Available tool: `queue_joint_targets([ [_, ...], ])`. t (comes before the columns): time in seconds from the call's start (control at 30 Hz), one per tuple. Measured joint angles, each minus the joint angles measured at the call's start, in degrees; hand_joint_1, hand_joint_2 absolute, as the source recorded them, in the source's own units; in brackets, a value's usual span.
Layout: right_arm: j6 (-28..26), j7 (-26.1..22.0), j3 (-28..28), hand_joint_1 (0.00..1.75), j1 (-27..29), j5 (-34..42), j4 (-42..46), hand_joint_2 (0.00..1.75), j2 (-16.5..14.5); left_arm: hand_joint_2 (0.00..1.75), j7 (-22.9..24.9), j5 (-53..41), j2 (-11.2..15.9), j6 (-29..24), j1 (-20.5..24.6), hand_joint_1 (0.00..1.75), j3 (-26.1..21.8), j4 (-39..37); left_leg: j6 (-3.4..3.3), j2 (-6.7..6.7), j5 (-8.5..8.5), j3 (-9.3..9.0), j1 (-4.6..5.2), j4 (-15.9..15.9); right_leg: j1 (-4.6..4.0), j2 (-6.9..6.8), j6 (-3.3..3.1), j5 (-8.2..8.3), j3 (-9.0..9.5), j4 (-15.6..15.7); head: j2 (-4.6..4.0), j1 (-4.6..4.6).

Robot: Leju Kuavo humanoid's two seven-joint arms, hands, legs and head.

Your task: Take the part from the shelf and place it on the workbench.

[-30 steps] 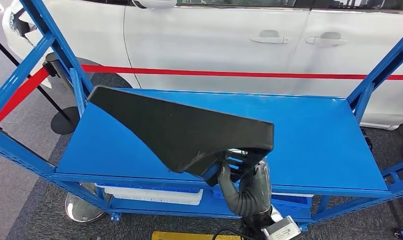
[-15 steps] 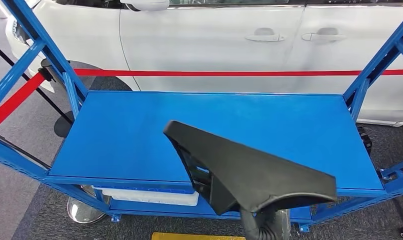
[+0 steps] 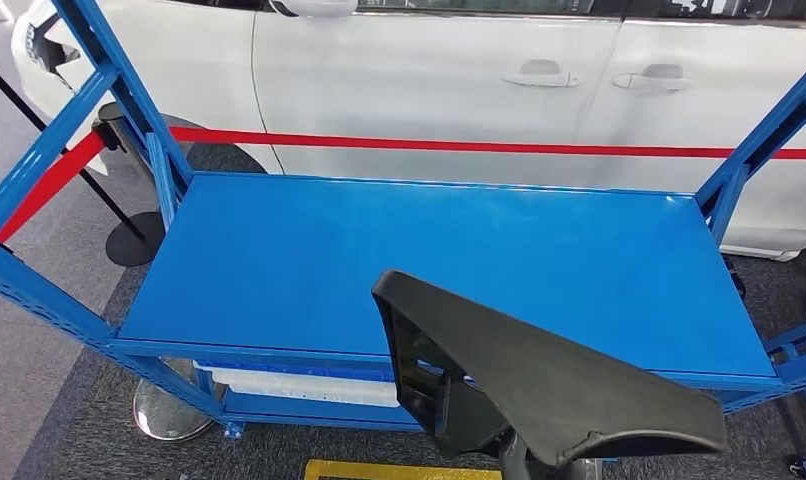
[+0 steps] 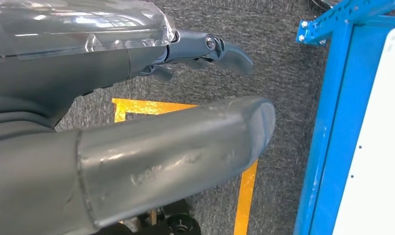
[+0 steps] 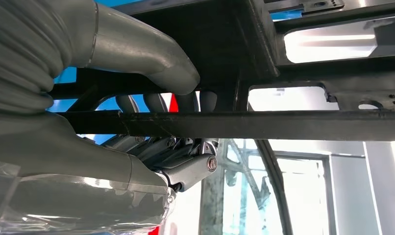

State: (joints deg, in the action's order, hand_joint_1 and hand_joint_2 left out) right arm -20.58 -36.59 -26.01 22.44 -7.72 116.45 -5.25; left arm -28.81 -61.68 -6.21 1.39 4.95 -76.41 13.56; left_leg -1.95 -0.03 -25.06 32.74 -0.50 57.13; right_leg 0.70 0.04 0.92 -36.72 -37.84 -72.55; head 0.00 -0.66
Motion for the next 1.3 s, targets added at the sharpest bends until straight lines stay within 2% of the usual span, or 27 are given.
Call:
queue_joint_targets([
  [0.03,0.01,0.02,0.06,1.75,0.07,0.08,0.00,1.75,0.00,0.00,-0.05,0.02,0.04,0.03,-0.01,0.00,-0.08,0.00,0.05,0.03,0.22,0.40,0.04,0.10,0.03,-0.01,0.05,-0.08,-0.10,-1.16,0.00,0.01],
  [0.07,0.03,0.04,0.08,1.75,0.12,0.14,0.00,1.75,0.00,0.00,-0.08,0.04,0.09,0.04,-0.01,0.00,-0.17,0.00,0.14,0.02,0.42,0.77,0.05,0.24,0.05,-0.02,0.02,0.93,0.96,-0.03,0.00,0.01],
  [0.17,0.08,0.15,0.09,1.75,0.13,0.19,0.00,1.75,0.00,0.00,-0.10,0.04,0.16,0.05,-0.01,0.00,-0.33,0.01,0.64,-0.10,0.85,1.56,0.09,0.87,-0.08,-0.01,-0.45,5.23,8.10,11.15,0.00,-0.02],
  [0.2,0.08,0.21,0.10,1.75,0.14,0.19,0.01,1.75,0.00,0.00,-0.10,0.00,0.18,0.05,-0.01,0.00,-0.36,0.01,0.92,-0.15,1.01,1.69,0.14,1.06,-0.22,0.01,-0.68,5.91,9.51,13.62,0.00,-0.02],
  [0.27,0.08,0.36,0.13,1.75,0.15,0.20,0.02,1.75,0.00,0.00,-0.08,-0.15,0.25,0.05,-0.03,0.00,-0.40,0.01,1.67,-0.21,1.46,1.93,0.23,1.16,-0.51,0.05,-1.15,6.30,9.75,14.76,0.00,-0.02],
  [0.33,0.08,0.49,0.13,1.75,0.16,0.20,0.02,1.75,-0.01,0.00,-0.04,-0.34,0.33,0.10,-0.12,0.00,-0.46,0.01,2.40,-0.26,1.38,2.40,0.23,1.46,-0.25,-0.05,-1.91,6.81,9.24,15.19,0.00,0.06],
  [0.37,0.08,0.54,0.13,1.75,0.18,0.21,0.02,1.75,-0.01,0.00,-0.02,-0.44,0.35,0.14,-0.21,0.00,-0.49,0.01,2.70,-0.27,0.33,2.90,0.18,2.43,-0.10,-0.12,-2.36,7.23,8.87,15.31,0.00,-0.04],
  [0.43,0.08,0.62,0.14,1.75,0.20,0.26,0.01,1.75,-0.02,0.00,-0.02,-0.53,0.46,0.20,-0.31,0.00,-0.54,0.01,3.16,-0.24,-4.14,4.91,0.01,7.87,-0.01,-0.28,-2.97,8.03,8.05,15.41,0.00,-0.34],
  [0.47,0.08,0.66,0.15,1.75,0.22,0.29,0.00,1.75,-0.02,0.00,-0.02,-0.55,0.54,0.23,-0.33,0.00,-0.57,0.01,3.39,-0.23,-6.63,6.13,-0.06,11.86,-0.08,-0.33,-3.08,8.36,7.56,15.36,0.00,-0.50],
  [0.5,0.07,0.69,0.15,1.75,0.23,0.31,0.00,1.75,-0.02,0.00,-0.01,-0.55,0.61,0.26,-0.34,0.00,-0.60,0.01,3.58,-0.23,-8.41,7.05,-0.09,15.39,-0.16,-0.38,-3.08,8.68,7.10,15.29,0.00,-0.54],
  [0.53,0.04,0.72,0.15,1.75,0.24,0.33,0.00,1.75,-0.02,0.00,-0.01,-0.57,0.65,0.30,-0.36,0.00,-0.61,0.01,3.69,-0.22,-9.13,7.15,-0.10,17.35,-0.23,-0.42,-3.05,8.96,6.64,15.18,0.00,-0.55],
  [0.57,0.01,0.76,0.15,1.75,0.24,0.34,0.00,1.75,-0.02,0.00,0.01,-0.60,0.66,0.33,-0.39,0.00,-0.62,0.01,3.68,-0.21,-8.65,6.04,-0.11,16.87,-0.28,-0.45,-2.98,9.17,6.27,15.04,0.00,-0.56],
  [0.6,-0.02,0.79,0.15,1.75,0.24,0.35,0.00,1.75,-0.02,0.00,0.03,-0.63,0.68,0.36,-0.40,0.00,-0.62,0.01,3.57,-0.21,-7.33,3.81,-0.11,14.09,-0.31,-0.48,-2.90,9.32,5.99,14.90,0.00,-0.55],
  [0.67,-0.08,0.84,0.15,1.75,0.23,0.36,0.00,1.75,-0.02,0.00,0.07,-0.67,0.81,0.41,-0.34,0.00,-0.62,0.01,3.03,-0.23,-4.83,-2.10,0.03,5.34,-0.43,-0.51,-2.62,9.57,5.62,14.56,0.00,-0.54],
  [0.7,-0.11,0.85,0.15,1.75,0.23,0.36,0.00,1.75,-0.02,0.00,0.07,-0.68,0.90,0.43,-0.31,0.00,-0.62,0.01,2.67,-0.26,-4.13,-4.00,0.20,2.29,-0.47,-0.52,-2.38,9.72,5.54,14.47,0.00,-0.51],
  [0.73,-0.18,0.87,0.14,1.75,0.22,0.37,0.00,1.75,-0.02,0.00,0.07,-0.69,0.99,0.45,-0.28,0.00,-0.62,0.02,2.30,-0.28,-3.95,-4.96,0.39,0.46,-0.50,-0.53,-2.09,9.90,5.48,14.41,0.00,-0.52],
  [0.83,-0.39,0.96,0.14,1.75,0.23,0.40,0.00,1.75,-0.01,0.00,0.07,-0.70,1.25,0.53,-0.28,0.00,-0.62,0.03,1.25,-0.20,-3.36,-4.60,0.47,-0.54,-0.49,-0.46,-1.05,10.31,5.30,14.43,0.00,-0.49],
  [0.87,-0.43,0.98,0.15,1.75,0.25,0.45,0.01,1.75,0.01,0.00,0.07,-0.71,1.28,0.58,-0.25,0.00,-0.62,0.03,0.80,-0.12,-2.90,-4.47,0.30,-0.91,-0.53,-0.35,-0.74,9.60,4.93,13.77,0.00,-0.39],
  [0.93,-0.43,0.99,0.15,1.75,0.25,0.68,0.02,1.75,0.04,0.00,0.05,-0.73,1.28,0.69,-0.21,0.00,-0.62,0.03,0.06,0.07,-1.88,-3.91,0.01,-1.47,-0.47,-0.10,-0.23,5.85,2.89,9.10,0.00,-0.15],
  [1.0,-0.44,1.01,0.15,1.75,0.30,0.94,0.01,1.75,0.07,0.00,0.04,-0.75,1.30,0.72,-0.25,0.00,-0.62,0.03,-0.12,0.13,-1.20,-2.88,0.06,-1.35,-0.33,-0.02,0.18,1.52,-0.05,1.68,0.00,-0.03],
  [1.03,-0.44,1.01,0.15,1.75,0.34,1.02,0.00,1.75,0.08,0.00,0.03,-0.76,1.31,0.73,-0.28,0.00,-0.62,0.03,-0.05,0.15,-0.95,-2.37,0.07,-1.18,-0.24,-0.03,0.32,0.69,-0.72,-0.64,0.00,-0.03],
  [1.07,-0.45,1.01,0.15,1.75,0.35,1.10,0.00,1.75,0.08,0.00,0.03,-0.80,1.31,0.77,-0.29,0.00,-0.62,0.03,0.05,0.15,-0.76,-1.92,0.06,-0.96,-0.15,-0.04,0.40,0.97,-0.36,-0.96,0.00,-0.03],
  [1.1,-0.45,1.01,0.15,1.75,0.34,1.19,0.00,1.75,0.09,0.00,0.03,-0.83,1.32,0.81,-0.30,0.00,-0.62,0.03,0.15,0.14,-0.63,-1.55,0.04,-0.69,-0.06,-0.05,0.41,2.26,1.16,1.01,0.00,-0.03],
  [1.13,-0.44,1.01,0.15,1.75,0.32,1.27,0.00,1.75,0.09,0.00,0.02,-0.87,1.32,0.86,-0.29,0.00,-0.62,0.03,0.25,0.13,-0.56,-1.26,0.03,-0.38,0.04,-0.06,0.35,4.05,3.56,4.72,0.00,-0.03],
  [1.2,-0.40,1.04,0.15,1.75,0.23,1.43,0.00,1.75,0.09,0.00,-0.01,-0.92,1.33,0.97,-0.25,0.00,-0.62,0.03,0.66,0.09,-0.54,-0.65,0.23,0.42,-0.01,-0.04,-0.07,6.33,7.73,12.15,0.00,-0.03],
  [1.23,-0.36,1.06,0.16,1.75,0.20,1.48,0.00,1.75,0.09,0.00,-0.03,-0.93,1.36,1.02,-0.23,0.00,-0.62,0.03,0.97,0.08,-0.47,-0.37,0.33,0.73,-0.10,-0.01,-0.37,6.75,8.65,14.12,-0.01,-0.06],
  [1.3,-0.27,1.09,0.17,1.75,0.20,1.56,0.00,1.75,0.09,0.00,-0.07,-0.96,1.43,1.10,-0.21,0.00,-0.62,0.03,1.73,0.05,-0.12,-0.02,0.31,0.94,-0.32,0.02,-1.14,7.09,8.51,14.75,-0.01,-0.10],
])
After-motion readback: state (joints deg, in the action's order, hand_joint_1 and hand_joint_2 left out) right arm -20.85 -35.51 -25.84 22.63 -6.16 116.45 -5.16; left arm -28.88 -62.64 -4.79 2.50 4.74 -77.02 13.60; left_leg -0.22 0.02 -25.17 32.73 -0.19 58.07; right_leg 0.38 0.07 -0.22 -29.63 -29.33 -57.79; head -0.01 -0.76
